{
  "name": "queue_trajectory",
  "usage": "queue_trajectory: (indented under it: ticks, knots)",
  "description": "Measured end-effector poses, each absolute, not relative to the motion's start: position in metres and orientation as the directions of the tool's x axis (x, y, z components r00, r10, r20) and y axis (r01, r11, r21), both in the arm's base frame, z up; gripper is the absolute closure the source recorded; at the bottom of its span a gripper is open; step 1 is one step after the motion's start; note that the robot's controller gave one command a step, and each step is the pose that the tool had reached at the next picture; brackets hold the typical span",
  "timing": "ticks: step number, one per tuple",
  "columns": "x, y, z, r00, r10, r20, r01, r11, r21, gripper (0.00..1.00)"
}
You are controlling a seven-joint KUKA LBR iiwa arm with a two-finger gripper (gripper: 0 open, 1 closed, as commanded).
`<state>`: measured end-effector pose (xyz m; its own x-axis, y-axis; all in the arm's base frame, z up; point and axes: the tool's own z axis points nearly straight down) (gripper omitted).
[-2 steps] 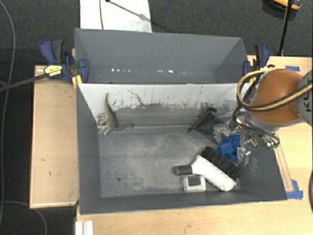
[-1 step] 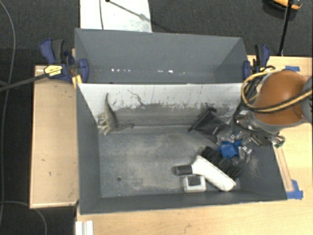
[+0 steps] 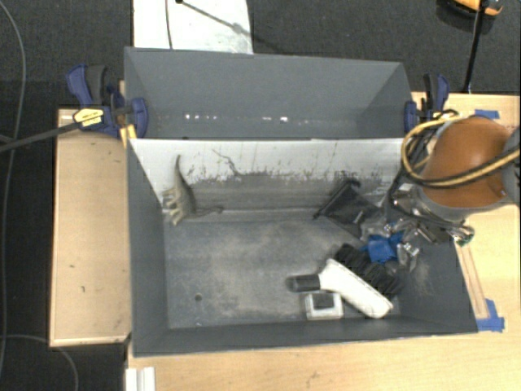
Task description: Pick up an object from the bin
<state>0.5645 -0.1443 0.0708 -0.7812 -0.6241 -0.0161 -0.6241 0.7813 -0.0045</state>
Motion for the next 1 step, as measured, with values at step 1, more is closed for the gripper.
queue_trajectory:
  ticks: [1]
  knots:
    - [0.5764, -0.1341, 0.1029, -0.796, -0.606, -0.015, -0.606, 0.796, -0.004, 1.00]
